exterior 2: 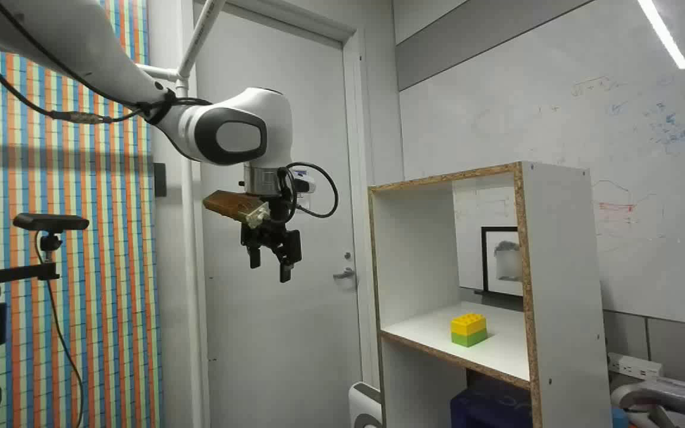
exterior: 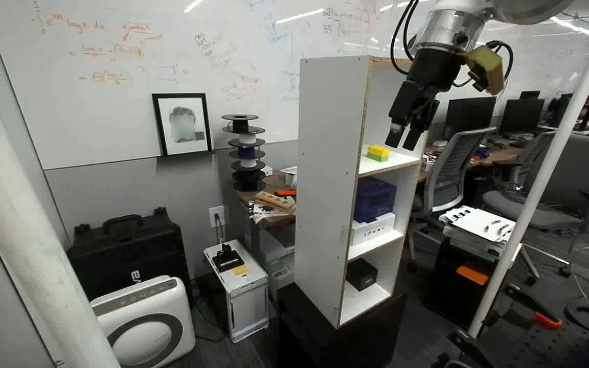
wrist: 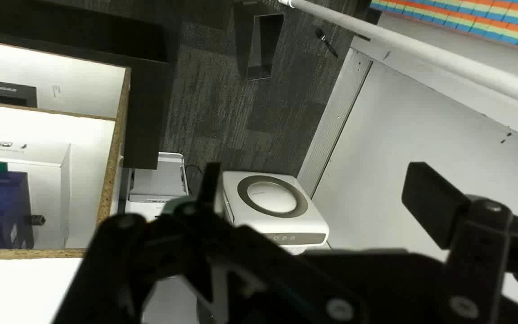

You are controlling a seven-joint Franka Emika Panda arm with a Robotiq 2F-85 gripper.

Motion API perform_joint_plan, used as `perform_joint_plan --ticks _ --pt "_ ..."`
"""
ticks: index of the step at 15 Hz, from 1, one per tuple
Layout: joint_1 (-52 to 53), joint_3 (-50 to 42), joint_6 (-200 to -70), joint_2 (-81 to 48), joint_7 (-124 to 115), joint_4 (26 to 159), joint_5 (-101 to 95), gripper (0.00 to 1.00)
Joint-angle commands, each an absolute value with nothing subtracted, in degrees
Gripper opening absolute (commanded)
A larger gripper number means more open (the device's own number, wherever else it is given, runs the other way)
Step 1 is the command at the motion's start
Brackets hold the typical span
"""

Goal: Move the lego pieces to the top of the shelf

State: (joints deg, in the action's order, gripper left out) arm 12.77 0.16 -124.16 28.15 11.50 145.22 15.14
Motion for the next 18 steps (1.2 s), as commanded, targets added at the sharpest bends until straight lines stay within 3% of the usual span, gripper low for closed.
perform_joint_plan --ticks 1,8,12,18 --pt "12.1 0.8 -123.9 28.2 11.7 144.8 15.5 1.00" --pt "9.2 1.4 -134.2 34.2 12.4 152.3 8.0 1.00" --pt "4.3 -1.2 -133.7 37.4 11.9 156.4 2.6 1.00" --pt "-1.9 -9.7 -154.6 30.8 14.6 156.8 0.8 1.00"
